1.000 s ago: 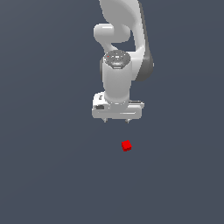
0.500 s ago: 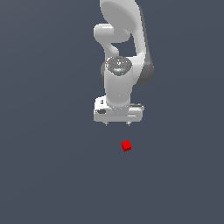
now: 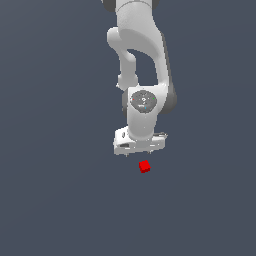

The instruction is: Pick up the red cube and move it to a goal position.

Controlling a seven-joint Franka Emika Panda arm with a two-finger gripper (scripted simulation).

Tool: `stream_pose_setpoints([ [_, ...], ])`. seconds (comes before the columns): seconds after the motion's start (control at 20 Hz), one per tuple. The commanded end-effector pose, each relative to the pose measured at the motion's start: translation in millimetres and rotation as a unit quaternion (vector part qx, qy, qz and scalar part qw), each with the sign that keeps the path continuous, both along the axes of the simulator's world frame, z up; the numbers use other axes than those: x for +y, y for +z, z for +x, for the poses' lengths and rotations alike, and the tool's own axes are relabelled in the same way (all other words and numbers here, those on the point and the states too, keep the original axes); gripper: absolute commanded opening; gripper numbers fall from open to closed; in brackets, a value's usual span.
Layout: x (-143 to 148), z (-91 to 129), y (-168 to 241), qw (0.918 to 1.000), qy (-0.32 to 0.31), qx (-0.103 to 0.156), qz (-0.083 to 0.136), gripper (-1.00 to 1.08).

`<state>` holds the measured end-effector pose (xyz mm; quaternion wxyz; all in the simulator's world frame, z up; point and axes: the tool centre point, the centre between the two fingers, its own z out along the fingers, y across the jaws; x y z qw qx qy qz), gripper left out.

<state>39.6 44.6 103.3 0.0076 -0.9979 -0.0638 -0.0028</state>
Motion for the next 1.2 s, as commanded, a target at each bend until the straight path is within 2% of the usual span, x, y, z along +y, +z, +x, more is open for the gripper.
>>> stream_pose_setpoints([
  [0.0, 7, 7, -21, 0.9997, 0.023, 0.001, -0.002, 1.00],
  [0.55, 29, 25, -78, 0.9960, 0.089, 0.001, -0.007, 1.00],
  [1.1, 32, 28, -83, 0.9954, 0.096, 0.002, -0.008, 1.00],
  [1.15, 32, 28, -83, 0.9954, 0.096, 0.002, -0.008, -1.00],
])
